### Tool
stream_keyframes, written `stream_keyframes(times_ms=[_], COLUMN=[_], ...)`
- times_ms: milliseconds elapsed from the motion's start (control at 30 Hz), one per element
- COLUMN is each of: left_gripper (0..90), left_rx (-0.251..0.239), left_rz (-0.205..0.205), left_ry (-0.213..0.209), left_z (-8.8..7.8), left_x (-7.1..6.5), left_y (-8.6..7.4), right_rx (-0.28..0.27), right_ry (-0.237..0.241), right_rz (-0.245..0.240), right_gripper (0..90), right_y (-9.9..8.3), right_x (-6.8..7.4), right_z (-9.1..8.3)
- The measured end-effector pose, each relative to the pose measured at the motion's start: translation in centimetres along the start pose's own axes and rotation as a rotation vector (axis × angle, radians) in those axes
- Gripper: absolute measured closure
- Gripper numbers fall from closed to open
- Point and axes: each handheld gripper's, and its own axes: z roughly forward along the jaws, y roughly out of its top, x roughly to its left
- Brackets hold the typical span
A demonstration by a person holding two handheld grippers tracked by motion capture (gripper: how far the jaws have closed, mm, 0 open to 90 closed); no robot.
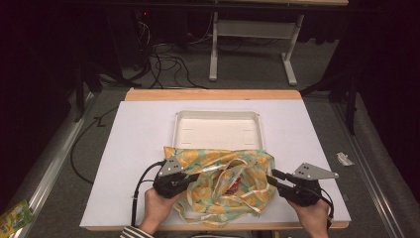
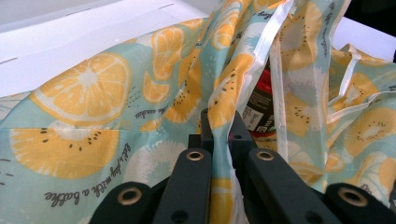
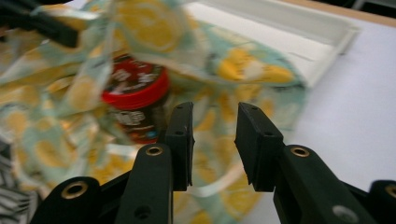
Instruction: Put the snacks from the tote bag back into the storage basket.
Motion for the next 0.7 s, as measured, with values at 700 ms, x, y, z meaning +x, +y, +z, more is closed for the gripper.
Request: stream_keyframes(times_ms=[700], left_gripper=[89.8], left_rx=[-0.007], left_rz=[-0.006], left_ry=[0.003], left_z=[-0.1], left_x=[0.0], left_y=[-0.1], right_rx=[0.170], right_ry=[0.215], right_rz=[-0.062], right_gripper=[86.2], right_y=[-1.7], right_x=[2.9], right_z=[4.0])
